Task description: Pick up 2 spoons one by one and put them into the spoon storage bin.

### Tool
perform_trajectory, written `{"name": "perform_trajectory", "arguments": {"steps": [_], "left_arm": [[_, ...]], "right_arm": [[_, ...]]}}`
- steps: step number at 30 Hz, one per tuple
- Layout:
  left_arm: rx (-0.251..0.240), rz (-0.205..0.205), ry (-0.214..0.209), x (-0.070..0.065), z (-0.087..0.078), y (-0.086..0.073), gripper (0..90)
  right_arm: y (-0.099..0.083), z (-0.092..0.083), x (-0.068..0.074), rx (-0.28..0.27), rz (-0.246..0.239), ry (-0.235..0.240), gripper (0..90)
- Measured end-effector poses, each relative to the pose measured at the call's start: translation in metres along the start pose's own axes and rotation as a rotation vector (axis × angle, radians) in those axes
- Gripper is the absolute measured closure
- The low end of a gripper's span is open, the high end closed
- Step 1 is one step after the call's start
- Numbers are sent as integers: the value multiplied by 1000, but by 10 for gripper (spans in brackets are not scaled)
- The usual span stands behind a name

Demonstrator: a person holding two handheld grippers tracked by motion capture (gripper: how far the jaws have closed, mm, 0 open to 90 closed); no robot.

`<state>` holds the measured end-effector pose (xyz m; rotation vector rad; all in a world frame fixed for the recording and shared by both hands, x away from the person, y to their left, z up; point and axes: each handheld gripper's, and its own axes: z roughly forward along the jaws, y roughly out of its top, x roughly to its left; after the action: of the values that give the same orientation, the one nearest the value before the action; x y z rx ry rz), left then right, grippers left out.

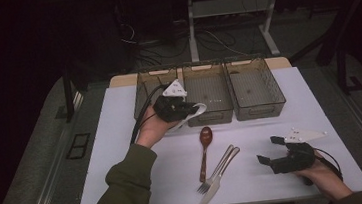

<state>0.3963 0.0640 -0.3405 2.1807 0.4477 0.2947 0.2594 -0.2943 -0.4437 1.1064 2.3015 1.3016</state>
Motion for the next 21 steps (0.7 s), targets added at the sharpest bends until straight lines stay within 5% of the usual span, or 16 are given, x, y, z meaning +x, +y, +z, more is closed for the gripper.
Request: {"name": "perform_trajectory", "arguments": {"steps": [21], "left_arm": [[-28, -27, 56, 32, 50, 33, 805]], "right_arm": [[0, -3, -1, -15, 7, 1, 115]]}}
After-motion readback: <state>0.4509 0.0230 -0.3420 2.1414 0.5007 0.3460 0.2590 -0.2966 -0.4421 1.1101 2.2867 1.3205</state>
